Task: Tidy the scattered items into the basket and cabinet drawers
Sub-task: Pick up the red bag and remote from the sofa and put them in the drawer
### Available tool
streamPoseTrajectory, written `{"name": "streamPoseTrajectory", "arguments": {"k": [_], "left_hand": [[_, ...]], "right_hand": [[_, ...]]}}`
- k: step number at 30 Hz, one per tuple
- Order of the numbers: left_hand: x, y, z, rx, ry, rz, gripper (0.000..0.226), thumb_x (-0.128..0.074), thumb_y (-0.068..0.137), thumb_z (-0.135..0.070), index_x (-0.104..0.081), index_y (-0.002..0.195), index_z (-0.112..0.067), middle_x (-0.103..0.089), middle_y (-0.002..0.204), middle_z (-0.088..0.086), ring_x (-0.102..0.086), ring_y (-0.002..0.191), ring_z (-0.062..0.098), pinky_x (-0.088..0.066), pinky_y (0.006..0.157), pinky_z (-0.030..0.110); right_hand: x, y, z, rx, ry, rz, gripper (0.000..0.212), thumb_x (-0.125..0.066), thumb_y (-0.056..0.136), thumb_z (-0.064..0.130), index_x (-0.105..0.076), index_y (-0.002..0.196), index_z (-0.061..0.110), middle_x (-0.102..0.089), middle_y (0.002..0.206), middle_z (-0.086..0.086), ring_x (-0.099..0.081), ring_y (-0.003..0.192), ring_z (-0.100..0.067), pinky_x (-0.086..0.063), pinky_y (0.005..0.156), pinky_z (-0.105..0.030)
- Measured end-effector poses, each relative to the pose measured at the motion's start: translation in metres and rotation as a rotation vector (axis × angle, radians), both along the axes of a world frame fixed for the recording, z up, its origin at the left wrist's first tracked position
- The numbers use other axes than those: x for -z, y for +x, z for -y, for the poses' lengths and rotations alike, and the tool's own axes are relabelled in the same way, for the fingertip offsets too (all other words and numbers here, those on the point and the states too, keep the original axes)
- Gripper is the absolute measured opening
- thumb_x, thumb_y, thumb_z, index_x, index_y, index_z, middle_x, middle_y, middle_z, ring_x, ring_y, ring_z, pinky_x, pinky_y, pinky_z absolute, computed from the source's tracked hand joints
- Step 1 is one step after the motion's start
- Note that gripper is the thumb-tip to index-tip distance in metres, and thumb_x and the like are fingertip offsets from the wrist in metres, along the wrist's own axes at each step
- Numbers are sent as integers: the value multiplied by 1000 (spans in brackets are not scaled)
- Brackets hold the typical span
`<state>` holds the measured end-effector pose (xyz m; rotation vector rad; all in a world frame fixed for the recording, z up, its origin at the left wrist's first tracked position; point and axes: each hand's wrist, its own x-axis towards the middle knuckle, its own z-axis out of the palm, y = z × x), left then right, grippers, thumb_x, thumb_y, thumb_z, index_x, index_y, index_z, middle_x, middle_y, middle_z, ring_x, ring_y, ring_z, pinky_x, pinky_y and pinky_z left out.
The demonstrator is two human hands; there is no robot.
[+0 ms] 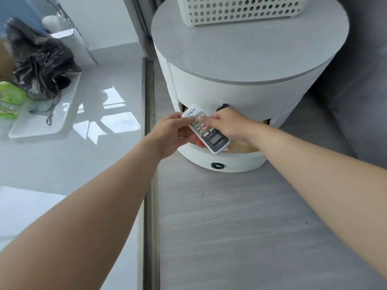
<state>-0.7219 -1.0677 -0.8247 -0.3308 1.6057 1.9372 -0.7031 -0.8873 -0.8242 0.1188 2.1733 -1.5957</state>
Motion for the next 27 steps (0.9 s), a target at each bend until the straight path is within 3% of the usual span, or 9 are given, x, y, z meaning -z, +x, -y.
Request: {"name": "streamPoseTrajectory", "arguments": {"k": [2,3,7,11,14,15,19,24,27], "left_hand": [[5,-5,15,-121,-48,-4,17,-61,92,-3,-52,106,-5,-69,95,15,-70,82,30,-61,71,36],[9,-9,20,-200,-123,-10,13,-60,93,-2,-53,104,-4,-70,92,14,-72,80,29,-61,69,36],[21,-21,26,-346,-354,-6,11,-59,93,-4,-55,103,-4,-71,94,16,-74,79,26,-62,68,40],[30,-19,16,-264,-397,6,6,-59,93,-3,-54,91,-5,-70,90,17,-74,79,28,-62,70,44],[38,-18,16,-287,-373,16,5,-59,91,-2,-56,95,-3,-71,90,18,-74,77,29,-62,67,41],[40,-18,17,-293,-363,21,7,-59,90,-2,-57,97,-1,-71,90,18,-75,76,29,-62,64,38],[42,-19,20,-289,-350,11,10,-59,90,-1,-58,100,1,-72,90,19,-75,74,28,-61,61,36],[38,-16,17,-306,-337,9,7,-58,90,-1,-60,96,2,-72,86,19,-74,68,26,-58,54,30],[34,-15,14,-333,-338,21,3,-54,90,1,-55,92,1,-72,88,22,-75,70,29,-59,56,34]], "right_hand": [[18,-4,10,60,-96,112,55,-41,102,46,-68,94,-2,-73,90,-13,-69,79,-22,-54,78,-33],[28,-8,13,64,-24,132,53,-37,103,39,-68,99,-3,-73,96,-14,-67,87,-26,-52,85,-36],[57,-19,22,-135,530,163,33,-37,99,7,-61,122,3,-61,126,-13,-57,114,-32,-46,77,-30],[85,-35,24,-407,653,232,44,-29,103,30,-44,143,17,-38,153,-6,-38,137,-28,-31,113,-40],[102,-54,23,-451,757,157,62,-27,103,44,-13,156,16,-2,164,-7,-3,151,-28,-8,121,-47],[110,-57,22,-473,813,119,62,-28,102,43,-13,155,15,2,164,-8,0,151,-29,-7,121,-50],[123,-56,25,-371,958,-66,49,-33,99,43,-52,128,7,-35,147,-17,-30,138,-39,-28,112,-50],[123,-58,16,-334,793,-28,47,-38,100,40,-40,137,11,-29,156,-11,-26,143,-31,-24,115,-43],[114,-46,8,-204,623,-120,25,-39,100,25,-54,110,7,-56,121,-11,-51,116,-25,-39,99,-35]]}}
